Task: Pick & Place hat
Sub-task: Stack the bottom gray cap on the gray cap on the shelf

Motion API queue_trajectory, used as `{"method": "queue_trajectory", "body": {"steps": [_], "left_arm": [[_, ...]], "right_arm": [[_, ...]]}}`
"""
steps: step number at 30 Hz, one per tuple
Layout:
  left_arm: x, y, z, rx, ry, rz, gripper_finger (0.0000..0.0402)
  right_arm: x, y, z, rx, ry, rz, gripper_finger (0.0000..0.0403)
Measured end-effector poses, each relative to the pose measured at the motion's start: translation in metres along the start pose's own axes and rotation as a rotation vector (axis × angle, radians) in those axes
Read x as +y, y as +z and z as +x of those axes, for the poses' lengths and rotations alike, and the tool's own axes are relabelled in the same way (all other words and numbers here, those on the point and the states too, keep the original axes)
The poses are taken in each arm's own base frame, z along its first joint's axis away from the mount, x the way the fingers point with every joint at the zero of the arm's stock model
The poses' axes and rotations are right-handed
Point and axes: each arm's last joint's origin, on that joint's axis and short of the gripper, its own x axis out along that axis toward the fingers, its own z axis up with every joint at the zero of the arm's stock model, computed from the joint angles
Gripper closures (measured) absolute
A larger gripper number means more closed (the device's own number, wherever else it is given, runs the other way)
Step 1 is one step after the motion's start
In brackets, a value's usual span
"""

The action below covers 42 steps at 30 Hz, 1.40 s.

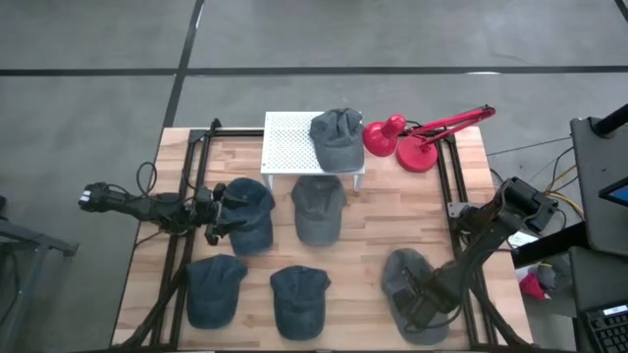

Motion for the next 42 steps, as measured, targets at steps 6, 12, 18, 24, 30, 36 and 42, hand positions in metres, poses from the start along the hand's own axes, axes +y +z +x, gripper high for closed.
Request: {"method": "queue_trajectory", "body": {"steps": [6,12,18,24,30,36,42], "left_arm": [[0.0,0.0,0.0,0.0,0.0,-0.002,0.0085],[0.0,0.0,0.0,0.0,0.0,-0.002,0.0085],[0.0,0.0,0.0,0.001,0.0,-0.002,0.0085],[0.0,0.0,0.0,0.001,0.0,-0.002,0.0085],[0.0,0.0,0.0,0.0,0.0,-0.031,0.0085],[0.0,0.0,0.0,0.0,0.0,-0.048,0.0085],[0.0,0.0,0.0,0.001,0.0,-0.076,0.0085]], "right_arm": [[-0.005,0.004,0.025,0.024,0.041,0.02,0.0098],[-0.009,0.006,0.039,0.068,0.071,0.061,0.014],[-0.008,0.005,0.038,0.084,0.066,0.064,0.0227],[-0.003,0.003,0.034,0.077,0.09,0.051,0.0325],[0.007,-0.001,0.021,0.041,0.162,-0.011,0.0388],[0.019,-0.004,-0.004,-0.018,0.254,-0.079,0.039],[0.019,0.0,-0.048,-0.159,0.272,-0.101,0.0391]]}}
